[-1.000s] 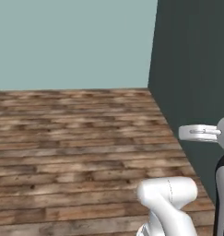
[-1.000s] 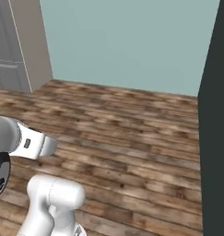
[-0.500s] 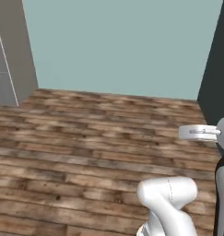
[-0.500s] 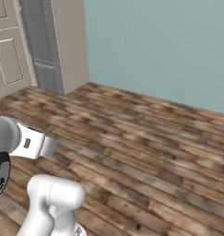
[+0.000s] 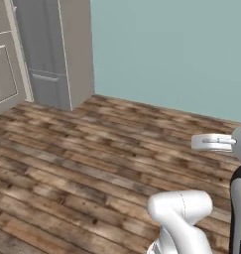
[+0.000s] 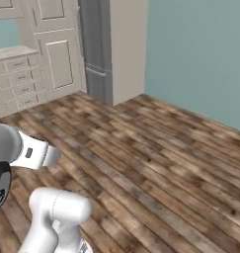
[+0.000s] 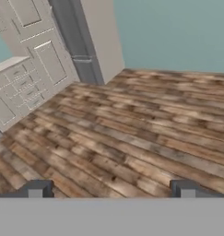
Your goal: Open the cabinet directly in front. Then move the liquor and the cup to the dining counter with the jar on it.
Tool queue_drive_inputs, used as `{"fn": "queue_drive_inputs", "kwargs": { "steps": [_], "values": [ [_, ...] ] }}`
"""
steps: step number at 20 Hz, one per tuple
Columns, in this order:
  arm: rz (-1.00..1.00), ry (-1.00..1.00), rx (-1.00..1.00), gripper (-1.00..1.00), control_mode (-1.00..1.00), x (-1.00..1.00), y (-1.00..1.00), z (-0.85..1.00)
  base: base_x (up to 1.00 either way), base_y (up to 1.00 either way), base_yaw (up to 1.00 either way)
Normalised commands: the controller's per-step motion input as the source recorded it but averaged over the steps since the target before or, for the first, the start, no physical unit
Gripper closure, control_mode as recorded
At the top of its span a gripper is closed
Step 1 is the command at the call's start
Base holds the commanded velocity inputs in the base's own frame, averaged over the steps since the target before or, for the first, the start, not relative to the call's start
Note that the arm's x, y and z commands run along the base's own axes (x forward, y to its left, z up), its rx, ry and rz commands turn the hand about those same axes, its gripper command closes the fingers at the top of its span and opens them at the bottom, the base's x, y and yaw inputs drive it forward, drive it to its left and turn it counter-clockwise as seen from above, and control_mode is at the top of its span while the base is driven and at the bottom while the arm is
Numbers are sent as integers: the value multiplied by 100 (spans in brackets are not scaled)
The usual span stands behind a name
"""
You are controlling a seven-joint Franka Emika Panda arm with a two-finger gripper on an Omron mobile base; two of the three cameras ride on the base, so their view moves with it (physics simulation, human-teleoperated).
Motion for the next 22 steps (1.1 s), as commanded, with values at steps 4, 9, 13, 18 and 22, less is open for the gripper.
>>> {"fn": "queue_drive_inputs", "kwargs": {
  "steps": [4,9,13,18,22],
  "values": [
    [0,0,0,-100,100,0,0,0,48,8,47],
    [0,0,0,-100,100,0,0,0,28,2,47],
    [0,0,0,-100,100,0,0,0,26,0,46],
    [0,0,0,-100,100,0,0,0,39,10,45],
    [0,0,0,-100,100,0,0,0,44,21,43]
  ]
}}
